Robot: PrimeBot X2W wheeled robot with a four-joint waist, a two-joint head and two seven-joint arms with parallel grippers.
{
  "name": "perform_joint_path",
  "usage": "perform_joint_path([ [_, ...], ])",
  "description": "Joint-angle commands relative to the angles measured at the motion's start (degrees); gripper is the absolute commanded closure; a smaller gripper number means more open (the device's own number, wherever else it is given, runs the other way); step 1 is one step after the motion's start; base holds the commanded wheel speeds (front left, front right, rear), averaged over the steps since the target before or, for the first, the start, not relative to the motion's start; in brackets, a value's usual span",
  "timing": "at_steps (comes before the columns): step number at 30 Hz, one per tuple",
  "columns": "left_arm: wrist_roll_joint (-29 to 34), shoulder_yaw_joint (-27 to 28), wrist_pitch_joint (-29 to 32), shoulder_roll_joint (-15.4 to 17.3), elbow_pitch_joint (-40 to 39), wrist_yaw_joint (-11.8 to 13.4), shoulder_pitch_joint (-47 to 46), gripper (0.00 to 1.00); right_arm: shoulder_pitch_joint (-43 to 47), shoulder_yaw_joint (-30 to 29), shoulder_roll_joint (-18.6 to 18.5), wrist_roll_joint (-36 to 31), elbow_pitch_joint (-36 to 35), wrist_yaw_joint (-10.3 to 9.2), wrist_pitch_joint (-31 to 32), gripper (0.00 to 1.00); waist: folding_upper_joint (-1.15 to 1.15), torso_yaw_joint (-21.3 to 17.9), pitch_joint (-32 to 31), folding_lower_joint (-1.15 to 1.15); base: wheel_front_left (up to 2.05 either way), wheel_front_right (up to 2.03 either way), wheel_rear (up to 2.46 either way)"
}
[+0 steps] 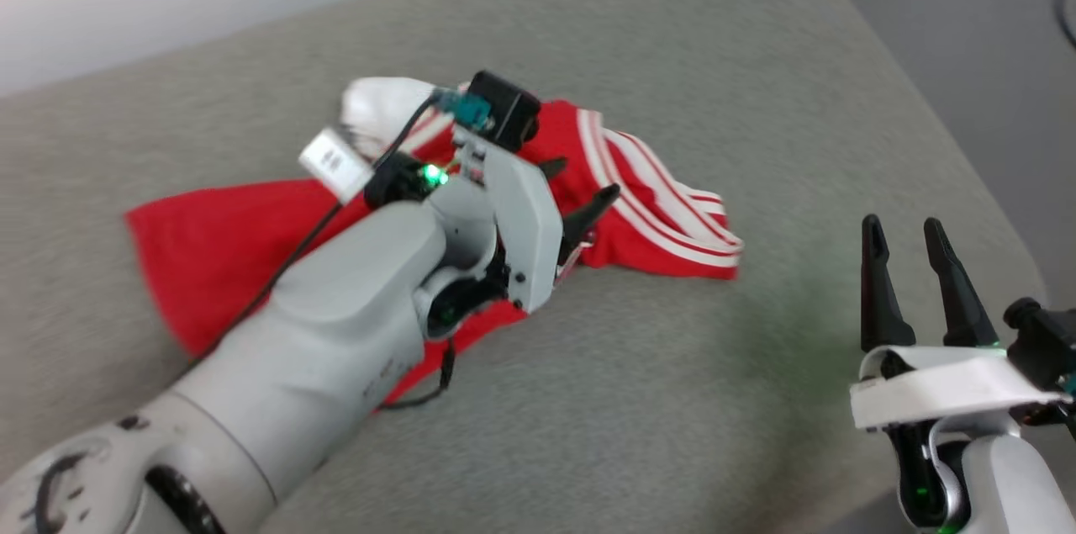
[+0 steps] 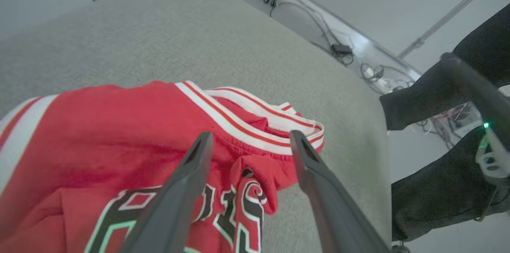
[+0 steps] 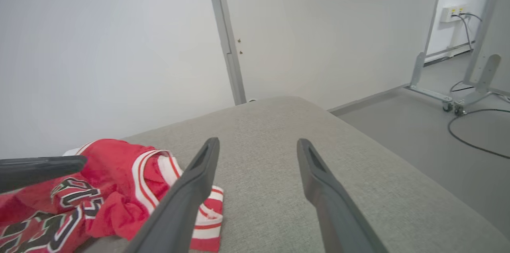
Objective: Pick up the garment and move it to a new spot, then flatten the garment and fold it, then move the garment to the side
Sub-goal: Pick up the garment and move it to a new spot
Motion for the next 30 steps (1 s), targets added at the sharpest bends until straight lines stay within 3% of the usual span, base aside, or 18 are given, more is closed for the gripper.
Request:
perform_joint_path([
  [1,-0.4,0.1,-0.7,0.4,0.0,0.1,1.6,0.0,1.0,-0.3,-0.4,-0.4,0.0,-0.08,0.0,0.0,0.0,6.2,-4.8,0.0,0.0,0.0,0.0],
  [10,-2.6,2.1,-17.3,4.3,1.0,0.1,13.0,0.0,3.1,0.1,-4.2,-3.3,1.2,-0.08,0.0,0.0,0.0,17.3,-10.0,0.0,0.0,0.0,0.0],
  [16,-6.2,7.4,-21.6,6.4,2.2,0.1,23.8,0.0,5.5,-0.6,-6.4,-3.8,2.3,-0.08,0.0,0.0,0.0,23.1,-13.0,0.0,0.0,0.0,0.0],
  [22,0.9,22.7,-21.6,7.9,-0.8,0.2,35.0,0.0,9.1,-2.3,-8.1,-4.2,2.5,-0.08,0.0,0.0,0.0,28.2,-15.9,0.0,0.0,0.0,0.0],
  [30,20.3,46.0,-21.7,5.8,-12.3,2.4,52.4,0.0,12.4,-3.9,-8.5,-4.4,1.8,-0.08,0.0,0.0,0.0,31.1,-17.7,0.0,0.0,0.0,0.0],
])
